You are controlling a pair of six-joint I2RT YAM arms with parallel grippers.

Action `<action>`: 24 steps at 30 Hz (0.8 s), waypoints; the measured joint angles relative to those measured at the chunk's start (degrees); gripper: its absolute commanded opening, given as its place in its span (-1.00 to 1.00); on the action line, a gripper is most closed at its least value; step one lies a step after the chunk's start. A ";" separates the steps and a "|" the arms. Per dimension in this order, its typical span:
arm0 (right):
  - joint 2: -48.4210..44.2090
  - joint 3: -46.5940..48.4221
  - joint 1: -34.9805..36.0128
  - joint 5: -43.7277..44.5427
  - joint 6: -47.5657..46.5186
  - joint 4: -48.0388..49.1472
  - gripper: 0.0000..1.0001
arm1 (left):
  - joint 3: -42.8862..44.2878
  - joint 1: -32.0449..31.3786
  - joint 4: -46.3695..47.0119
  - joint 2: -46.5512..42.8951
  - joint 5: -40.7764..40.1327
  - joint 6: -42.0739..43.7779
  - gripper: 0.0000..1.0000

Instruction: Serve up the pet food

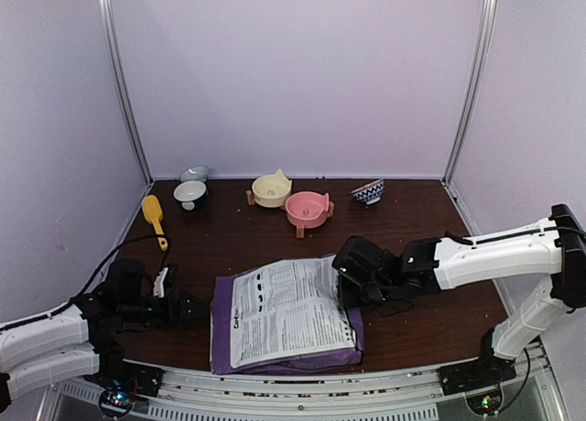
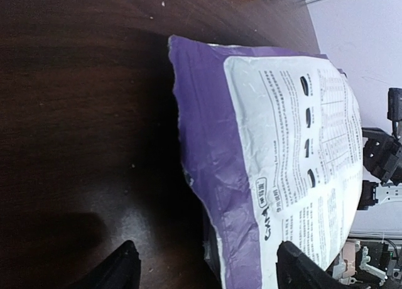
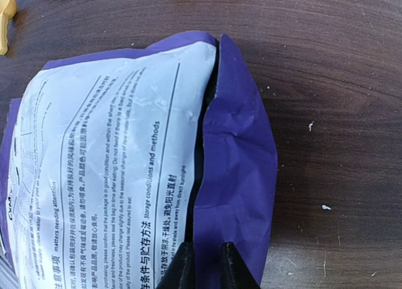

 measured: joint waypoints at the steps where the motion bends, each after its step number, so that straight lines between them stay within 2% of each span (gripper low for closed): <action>1: 0.13 -0.02 0.00 -0.02 0.15 0.22 -0.68 | 0.00 -0.61 1.25 0.59 -0.02 -0.66 0.51; 5: 0.17 -0.11 0.00 -0.04 0.28 0.39 -0.67 | -0.02 -2.78 6.08 4.28 -0.04 -2.89 0.48; 12: -0.20 -0.48 0.00 0.07 0.70 0.72 -0.67 | 0.15 -7.96 11.67 14.93 -0.22 -4.98 0.19; 15: -0.50 -0.72 0.00 0.28 1.07 0.76 -0.67 | 1.22 -9.05 14.23 18.69 0.11 -5.22 -0.07; 17: -0.61 -0.83 0.00 0.39 1.18 0.79 -0.68 | 2.19 -9.84 15.61 21.05 0.50 -5.40 -0.51; 20: -0.68 -0.92 0.00 0.55 1.16 0.76 -0.81 | 4.02 -10.75 16.65 24.11 1.14 -5.33 -0.93; 21: -0.68 -0.98 -0.02 0.74 1.16 0.76 -0.86 | 4.76 -10.86 16.50 24.81 1.22 -4.61 -1.00; 24: -0.68 -1.20 -0.48 1.18 1.09 0.66 -1.00 | 6.99 -11.15 14.62 25.03 0.70 -3.43 -1.00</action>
